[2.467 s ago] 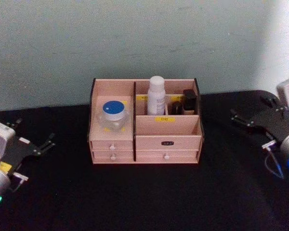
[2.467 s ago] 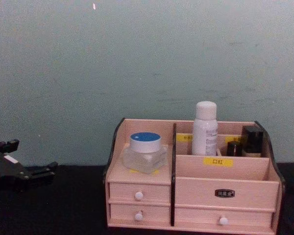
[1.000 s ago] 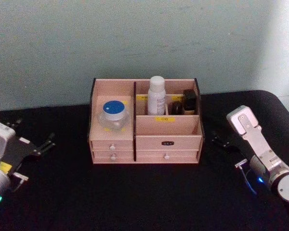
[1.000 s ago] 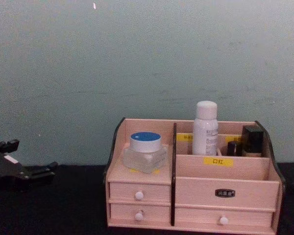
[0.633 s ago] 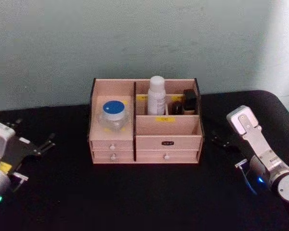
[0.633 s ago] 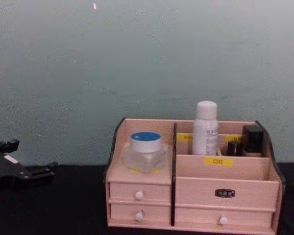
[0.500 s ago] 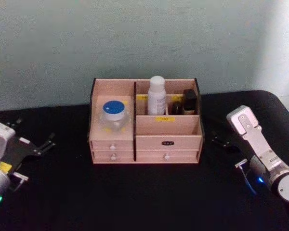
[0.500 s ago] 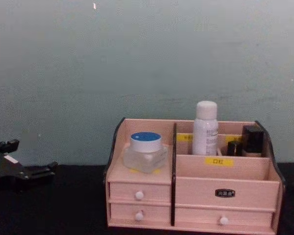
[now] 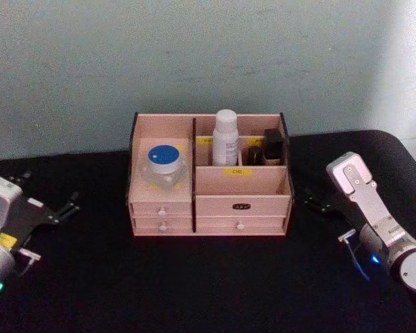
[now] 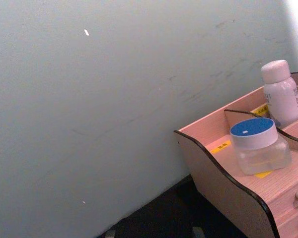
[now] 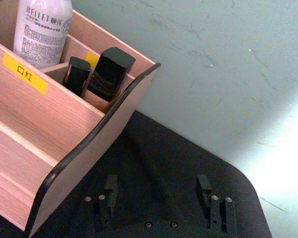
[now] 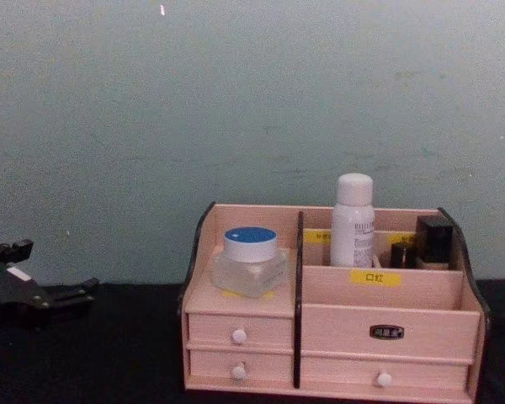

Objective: Pick up the facial cleanser and watermelon frost from the table and place them into the tiered storage box.

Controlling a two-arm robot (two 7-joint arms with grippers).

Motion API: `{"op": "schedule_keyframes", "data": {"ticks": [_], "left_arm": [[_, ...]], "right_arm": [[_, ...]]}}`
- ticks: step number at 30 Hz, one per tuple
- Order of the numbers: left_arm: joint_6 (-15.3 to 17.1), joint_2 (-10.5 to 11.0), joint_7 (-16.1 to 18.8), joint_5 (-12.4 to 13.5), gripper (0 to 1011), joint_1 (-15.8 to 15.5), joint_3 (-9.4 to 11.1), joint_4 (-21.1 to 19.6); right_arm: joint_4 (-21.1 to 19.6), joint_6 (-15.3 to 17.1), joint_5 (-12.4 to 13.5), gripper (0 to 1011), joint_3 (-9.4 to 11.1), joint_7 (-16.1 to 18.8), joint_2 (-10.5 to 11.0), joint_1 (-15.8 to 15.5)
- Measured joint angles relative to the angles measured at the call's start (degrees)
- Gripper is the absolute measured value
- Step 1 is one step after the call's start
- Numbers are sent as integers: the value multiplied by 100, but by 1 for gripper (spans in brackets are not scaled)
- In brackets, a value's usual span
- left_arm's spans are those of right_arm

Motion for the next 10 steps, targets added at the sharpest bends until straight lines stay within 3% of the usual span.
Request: {"op": "schedule_keyframes", "data": {"ticks": [10], "left_arm": [[0, 0, 0, 0, 1001, 0, 0, 0]], "right_arm": [[0, 1, 0, 1002, 0, 0, 0, 0]]}}
